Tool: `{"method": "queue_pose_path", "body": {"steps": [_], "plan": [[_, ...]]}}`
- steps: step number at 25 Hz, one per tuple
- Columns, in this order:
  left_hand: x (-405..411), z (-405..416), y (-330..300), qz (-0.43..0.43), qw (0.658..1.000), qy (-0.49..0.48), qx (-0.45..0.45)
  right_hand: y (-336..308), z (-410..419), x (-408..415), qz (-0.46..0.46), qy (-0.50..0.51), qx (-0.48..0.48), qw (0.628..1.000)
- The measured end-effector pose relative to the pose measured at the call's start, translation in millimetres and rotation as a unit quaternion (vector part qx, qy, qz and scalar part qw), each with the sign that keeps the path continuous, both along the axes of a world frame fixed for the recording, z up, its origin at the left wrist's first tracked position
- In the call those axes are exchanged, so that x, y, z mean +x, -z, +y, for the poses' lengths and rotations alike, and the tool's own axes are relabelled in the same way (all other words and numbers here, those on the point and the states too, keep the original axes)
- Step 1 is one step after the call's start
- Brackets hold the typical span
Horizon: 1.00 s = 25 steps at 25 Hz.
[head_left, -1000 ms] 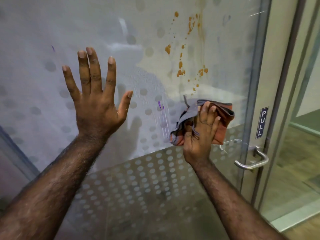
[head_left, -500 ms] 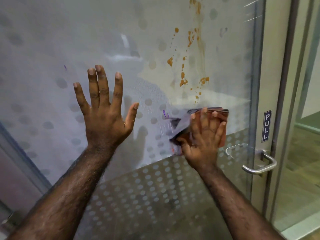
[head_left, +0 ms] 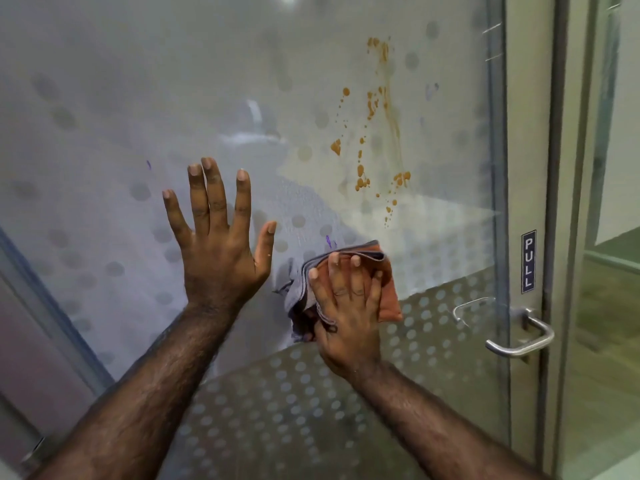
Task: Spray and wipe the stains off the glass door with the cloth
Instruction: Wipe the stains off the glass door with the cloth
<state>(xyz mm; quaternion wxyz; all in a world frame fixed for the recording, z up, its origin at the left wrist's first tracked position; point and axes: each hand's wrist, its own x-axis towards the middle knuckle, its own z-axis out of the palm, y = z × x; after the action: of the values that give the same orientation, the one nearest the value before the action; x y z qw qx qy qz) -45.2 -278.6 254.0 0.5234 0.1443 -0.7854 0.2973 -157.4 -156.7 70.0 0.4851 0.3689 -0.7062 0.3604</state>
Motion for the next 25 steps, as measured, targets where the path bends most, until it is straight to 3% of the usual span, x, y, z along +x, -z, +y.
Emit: {"method": "queue_pose_path", "body": {"steps": [4, 7, 10, 13, 16, 19, 23, 25], "plan": [[5, 0, -3, -0.003, 1.0, 0.02, -0.007, -2, 36, -38, 0.071, 0.021, 0.037, 0.997], [8, -1, -9, 0.017, 0.998, 0.05, -0.026, -16, 74, -72, -0.022, 0.063, -0.059, 0.996], [6, -2, -44, 0.026, 0.997, 0.052, -0.052, -49, 93, -97, -0.153, 0.057, -0.211, 0.964], [-2, -2, -89, 0.025, 0.997, 0.039, -0.054, -77, 81, -98, -0.183, 0.065, -0.233, 0.953], [-9, -2, -111, 0.024, 0.998, 0.033, -0.057, -89, 53, -70, -0.134, 0.027, -0.192, 0.972], [-12, -1, -111, 0.032, 0.997, 0.029, -0.057, -81, 22, -23, -0.054, -0.004, -0.074, 0.996], [-10, -2, -110, 0.03, 0.997, 0.033, -0.055, -28, -3, 8, 0.048, -0.018, 0.072, 0.996], [-10, -2, -111, 0.024, 0.998, 0.034, -0.054, -8, 6, -3, 0.08, -0.002, 0.092, 0.992]]}}
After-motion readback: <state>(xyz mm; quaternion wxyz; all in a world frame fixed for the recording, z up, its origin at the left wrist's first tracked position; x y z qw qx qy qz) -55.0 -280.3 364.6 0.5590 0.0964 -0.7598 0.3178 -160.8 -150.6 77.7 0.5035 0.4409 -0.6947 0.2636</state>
